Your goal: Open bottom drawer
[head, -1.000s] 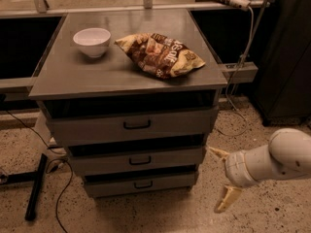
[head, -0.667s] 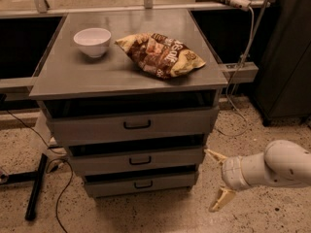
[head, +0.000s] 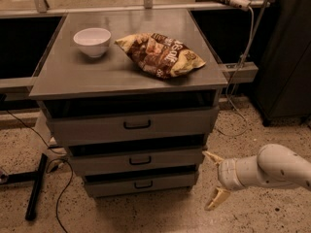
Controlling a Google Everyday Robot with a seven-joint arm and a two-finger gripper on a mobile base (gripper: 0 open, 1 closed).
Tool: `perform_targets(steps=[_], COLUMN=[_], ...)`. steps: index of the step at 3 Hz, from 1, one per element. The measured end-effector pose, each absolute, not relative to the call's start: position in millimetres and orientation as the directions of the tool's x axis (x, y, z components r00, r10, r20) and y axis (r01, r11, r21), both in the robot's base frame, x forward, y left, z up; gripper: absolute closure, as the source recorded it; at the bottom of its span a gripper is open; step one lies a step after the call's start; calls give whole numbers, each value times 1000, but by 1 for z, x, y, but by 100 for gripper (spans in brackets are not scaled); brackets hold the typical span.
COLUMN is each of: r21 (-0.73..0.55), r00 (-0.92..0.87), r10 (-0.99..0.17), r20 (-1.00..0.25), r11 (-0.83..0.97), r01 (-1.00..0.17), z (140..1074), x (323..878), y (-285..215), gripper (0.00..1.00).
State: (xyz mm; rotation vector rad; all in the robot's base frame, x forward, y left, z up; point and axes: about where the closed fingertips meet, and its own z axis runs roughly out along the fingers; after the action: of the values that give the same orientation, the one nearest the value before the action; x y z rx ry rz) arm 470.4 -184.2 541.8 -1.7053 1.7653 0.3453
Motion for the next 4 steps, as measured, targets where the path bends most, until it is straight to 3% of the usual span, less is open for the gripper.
perform_targets(steps=[4], r21=[-292], r00=[115], r10=[-766], r20=[-632], r11=[98], r01=[-951], z=[350], x=[540], y=[-182], gripper=[0])
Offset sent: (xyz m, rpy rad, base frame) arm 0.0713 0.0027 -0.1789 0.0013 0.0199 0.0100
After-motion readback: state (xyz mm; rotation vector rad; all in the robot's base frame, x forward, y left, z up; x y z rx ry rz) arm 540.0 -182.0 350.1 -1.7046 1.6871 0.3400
